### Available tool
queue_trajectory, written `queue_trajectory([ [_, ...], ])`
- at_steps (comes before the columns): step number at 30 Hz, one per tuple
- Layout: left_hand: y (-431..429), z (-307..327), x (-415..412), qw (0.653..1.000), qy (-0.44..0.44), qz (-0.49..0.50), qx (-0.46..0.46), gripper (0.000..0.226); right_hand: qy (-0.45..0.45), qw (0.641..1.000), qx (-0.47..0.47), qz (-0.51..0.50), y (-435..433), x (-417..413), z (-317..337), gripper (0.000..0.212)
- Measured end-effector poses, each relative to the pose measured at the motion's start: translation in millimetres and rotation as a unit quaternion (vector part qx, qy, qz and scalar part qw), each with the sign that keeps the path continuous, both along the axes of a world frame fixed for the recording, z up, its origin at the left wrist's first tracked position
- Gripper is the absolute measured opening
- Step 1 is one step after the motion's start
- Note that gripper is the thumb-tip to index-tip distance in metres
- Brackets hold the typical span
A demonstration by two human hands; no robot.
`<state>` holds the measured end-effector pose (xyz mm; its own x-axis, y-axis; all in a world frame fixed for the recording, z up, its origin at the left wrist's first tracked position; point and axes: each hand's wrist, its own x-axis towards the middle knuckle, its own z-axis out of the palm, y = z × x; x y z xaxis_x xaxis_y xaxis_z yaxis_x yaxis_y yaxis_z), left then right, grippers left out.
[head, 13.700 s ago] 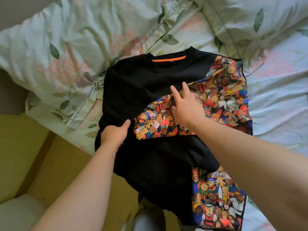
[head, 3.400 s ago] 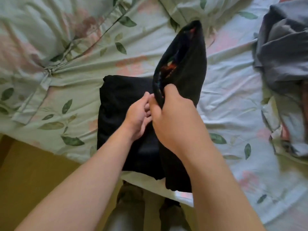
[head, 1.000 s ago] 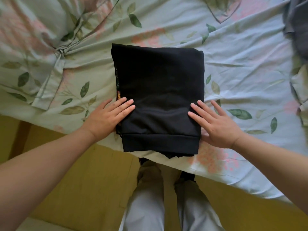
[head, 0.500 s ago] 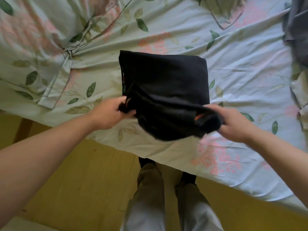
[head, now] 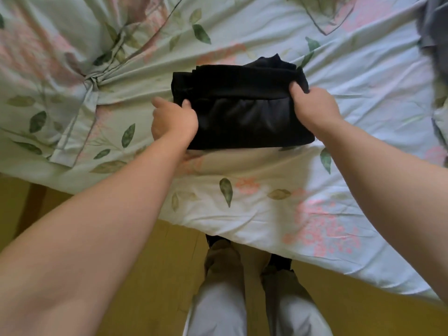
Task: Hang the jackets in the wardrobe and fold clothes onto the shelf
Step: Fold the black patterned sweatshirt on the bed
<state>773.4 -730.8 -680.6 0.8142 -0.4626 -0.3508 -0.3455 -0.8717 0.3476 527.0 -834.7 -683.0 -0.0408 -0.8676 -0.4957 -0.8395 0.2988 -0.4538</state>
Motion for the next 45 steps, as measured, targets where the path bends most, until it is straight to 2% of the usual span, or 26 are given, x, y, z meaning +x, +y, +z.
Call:
queue_trajectory([
  [1,-2.4,2.4,-9.1,0.992,-0.094,-0.034,-0.071,0.039,0.03,1.0,0.001,0.004,-2.3,3.2,-0.9,0.063],
  [2,-3.5,6.0,-18.3,0.965,-0.185,-0.11,-0.148,0.041,0.057,0.998,0.0,0.008,-3.5,5.9,-1.3,0.065],
  [3,-3.6,9.2,-27.6,0.924,-0.244,-0.212,-0.206,0.047,0.083,0.996,-0.006,0.013,-3.3,8.6,-1.1,0.065],
  [4,-6.4,11.2,-37.6,0.883,-0.268,-0.313,-0.224,0.053,0.108,0.994,-0.014,0.018,-3.7,11.0,-0.2,0.064],
  [5,-11.5,11.3,-44.1,0.856,-0.271,-0.391,-0.2,0.058,0.133,0.99,-0.029,0.025,-3.7,14.2,0.3,0.062],
  [6,-18.2,9.7,-47.4,0.845,-0.263,-0.439,-0.154,0.062,0.158,0.986,-0.047,0.033,-2.9,18.0,1.4,0.059],
  [8,-31.2,-0.3,-42.9,0.865,-0.211,-0.451,-0.055,0.066,0.17,0.981,-0.086,0.045,-2.8,26.1,1.3,0.052],
  [10,-39.6,-13.8,-27.4,0.892,-0.16,-0.423,0.01,0.069,0.118,0.989,-0.082,0.026,-4.8,34.8,-1.7,0.047],
  [13,-43.2,-28.8,-9.0,0.908,-0.136,-0.394,0.027,0.071,0.05,0.998,-0.03,-0.017,-12.3,40.6,-11.3,0.053],
  [16,-41.9,-36.9,-9.6,0.912,-0.132,-0.388,0.032,0.072,0.053,0.998,0.006,-0.032,-18.0,41.6,-18.8,0.075],
  [22,-62.3,-39.8,2.4,0.885,-0.014,-0.45,0.122,0.085,0.088,0.995,0.035,-0.039,-37.0,44.0,-28.5,0.086],
  [25,-57.3,-20.3,3.8,0.868,-0.028,-0.471,0.152,0.088,0.019,0.995,0.098,-0.03,-42.0,38.0,-7.3,0.094],
  [27,-44.6,-0.7,-0.8,0.855,-0.02,-0.492,0.164,0.092,-0.034,0.992,0.123,0.014,-29.7,23.3,21.6,0.088],
  [29,-31.5,27.5,3.4,0.854,0.028,-0.483,0.19,0.091,-0.03,0.985,0.131,0.105,-10.2,14.2,59.6,0.076],
  [32,0.9,82.1,10.2,0.857,0.1,-0.451,0.227,0.08,-0.033,0.963,0.128,0.236,14.8,13.5,124.2,0.079],
  [34,27.2,128.2,12.6,0.866,0.094,-0.442,0.213,0.086,-0.042,0.939,0.122,0.318,24.8,16.5,176.8,0.094],
  [35,39.0,154.5,13.5,0.873,0.077,-0.436,0.204,0.085,-0.043,0.926,0.119,0.357,26.5,18.2,203.8,0.095],
  [39,93.3,266.4,5.2,0.9,0.016,-0.411,0.143,0.074,-0.002,0.839,0.11,0.534,44.0,23.2,305.3,0.053],
  [43,154.2,369.5,-36.5,0.939,-0.006,-0.337,0.063,0.05,0.049,0.771,0.001,0.635,67.3,19.7,393.2,0.046],
  [45,182.2,419.0,-69.5,0.951,-0.054,-0.303,0.044,0.042,0.081,0.726,-0.053,0.68,83.4,13.1,440.9,0.047],
])
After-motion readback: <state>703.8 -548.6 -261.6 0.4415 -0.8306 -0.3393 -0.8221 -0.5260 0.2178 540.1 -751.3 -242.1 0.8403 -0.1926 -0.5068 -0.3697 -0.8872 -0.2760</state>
